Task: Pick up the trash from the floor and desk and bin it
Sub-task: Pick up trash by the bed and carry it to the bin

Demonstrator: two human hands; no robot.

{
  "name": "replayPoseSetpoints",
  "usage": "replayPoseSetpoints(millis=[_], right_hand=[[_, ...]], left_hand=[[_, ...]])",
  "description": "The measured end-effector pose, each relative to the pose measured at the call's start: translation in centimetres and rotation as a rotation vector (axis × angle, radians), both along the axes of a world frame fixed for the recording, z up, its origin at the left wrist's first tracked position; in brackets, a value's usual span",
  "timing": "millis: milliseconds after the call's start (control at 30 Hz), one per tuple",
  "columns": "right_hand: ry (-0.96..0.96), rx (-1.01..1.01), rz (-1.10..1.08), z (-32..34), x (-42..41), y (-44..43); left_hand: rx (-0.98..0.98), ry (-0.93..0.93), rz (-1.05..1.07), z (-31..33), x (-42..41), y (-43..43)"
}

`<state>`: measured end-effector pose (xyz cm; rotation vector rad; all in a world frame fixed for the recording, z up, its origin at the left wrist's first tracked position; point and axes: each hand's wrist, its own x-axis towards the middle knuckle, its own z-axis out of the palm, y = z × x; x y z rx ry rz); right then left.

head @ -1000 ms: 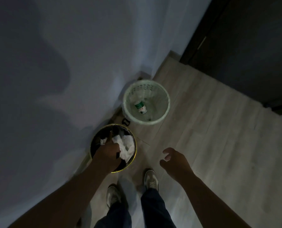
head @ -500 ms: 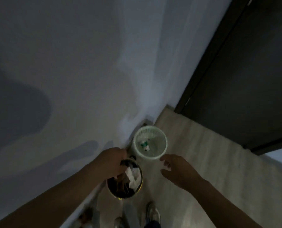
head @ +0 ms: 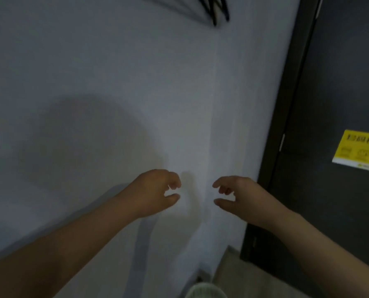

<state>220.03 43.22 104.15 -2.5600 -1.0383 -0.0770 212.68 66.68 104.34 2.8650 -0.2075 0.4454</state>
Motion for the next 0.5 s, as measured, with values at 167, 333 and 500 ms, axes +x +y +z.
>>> replayPoseSetpoints(millis=[167,333,500], right_hand=[[-0.174,0.172,0.113,8.0,1.7,-1.5],[-0.265,0.308,0.224,11.7,4.1,-2.8],[-0.296,0.338,0.373,12.0,5.9,-2.3]], left_hand=[[0.039,-0.229,0.085,8.5,-1.2,-1.8],[0.081,-0.283,0.185,11.6,-1.2,-3.9],[0.151,-0.290,0.334,11.2,-2.2,-5.7]])
